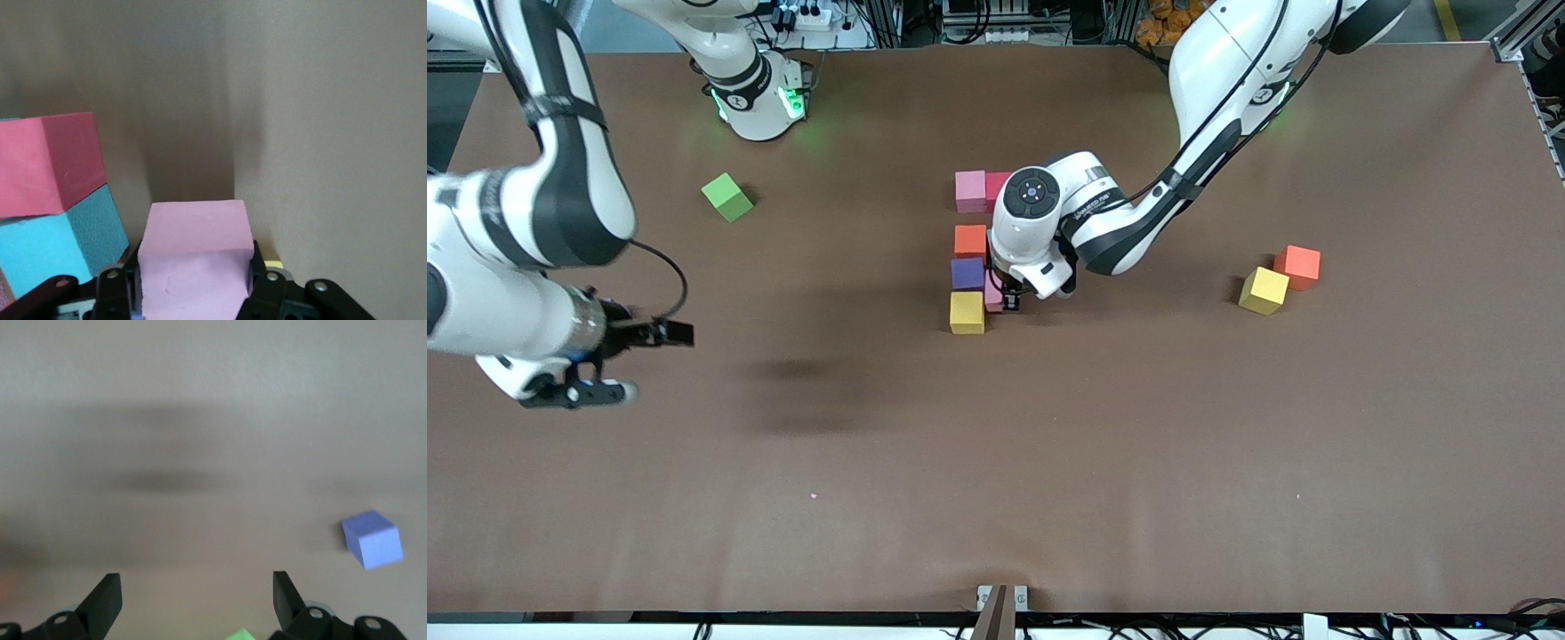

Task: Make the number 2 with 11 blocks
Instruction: 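Retract the right gripper while the left gripper lowers pink beside yellow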

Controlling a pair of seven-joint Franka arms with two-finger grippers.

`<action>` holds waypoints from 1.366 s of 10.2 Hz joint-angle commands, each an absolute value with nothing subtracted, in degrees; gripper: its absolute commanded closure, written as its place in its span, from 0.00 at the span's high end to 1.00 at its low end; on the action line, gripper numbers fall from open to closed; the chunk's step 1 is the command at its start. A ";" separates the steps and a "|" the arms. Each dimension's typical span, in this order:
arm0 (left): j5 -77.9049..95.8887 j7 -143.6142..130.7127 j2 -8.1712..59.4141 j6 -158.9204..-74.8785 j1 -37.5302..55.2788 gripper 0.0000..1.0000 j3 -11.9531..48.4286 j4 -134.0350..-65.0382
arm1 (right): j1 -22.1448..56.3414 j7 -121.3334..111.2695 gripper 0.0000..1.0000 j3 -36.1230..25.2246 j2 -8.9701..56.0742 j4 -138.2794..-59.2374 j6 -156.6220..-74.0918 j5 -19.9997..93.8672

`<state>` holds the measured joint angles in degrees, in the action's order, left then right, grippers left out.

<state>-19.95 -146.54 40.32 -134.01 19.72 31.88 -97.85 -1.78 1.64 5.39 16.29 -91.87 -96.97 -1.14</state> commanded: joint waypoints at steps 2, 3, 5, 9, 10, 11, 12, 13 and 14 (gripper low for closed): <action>-21.71 -148.97 41.04 -133.68 20.39 0.32 31.38 -96.77 | -0.54 0.62 1.00 3.97 3.96 -100.83 -96.77 0.09; -21.71 -149.41 41.22 -134.29 20.48 0.32 30.77 -96.68 | 2.26 0.53 1.00 0.56 3.96 -96.98 -96.77 0.00; -21.97 -150.55 42.01 -137.45 20.48 0.32 30.24 -96.94 | 4.31 -0.61 1.00 -2.89 4.13 -90.91 -93.89 0.61; -26.19 -153.54 43.33 -140.10 23.47 0.32 26.54 -96.86 | 4.13 -4.92 1.00 -5.62 3.69 -85.79 -88.43 1.23; -26.19 -153.54 43.33 -140.10 23.47 0.32 26.54 -96.86 | 4.22 -4.92 1.00 -5.62 3.52 -84.04 -86.76 1.23; -26.19 -153.54 43.33 -140.10 23.47 0.32 26.54 -96.77 | 4.22 -5.44 1.00 -5.62 2.56 -83.59 -85.44 1.23; -26.19 -153.54 43.33 -140.18 23.55 0.32 26.54 -96.77 | 4.13 -6.23 1.00 -5.62 1.16 -83.58 -85.60 1.23; -26.19 -153.63 43.33 -140.36 23.90 0.32 26.54 -96.59 | 3.96 -6.24 1.00 -5.71 1.06 -83.24 -85.61 1.32; -26.10 -153.72 43.33 -141.41 24.34 0.32 26.54 -96.59 | 3.87 -6.15 1.00 -5.71 0.79 -82.62 -85.52 1.32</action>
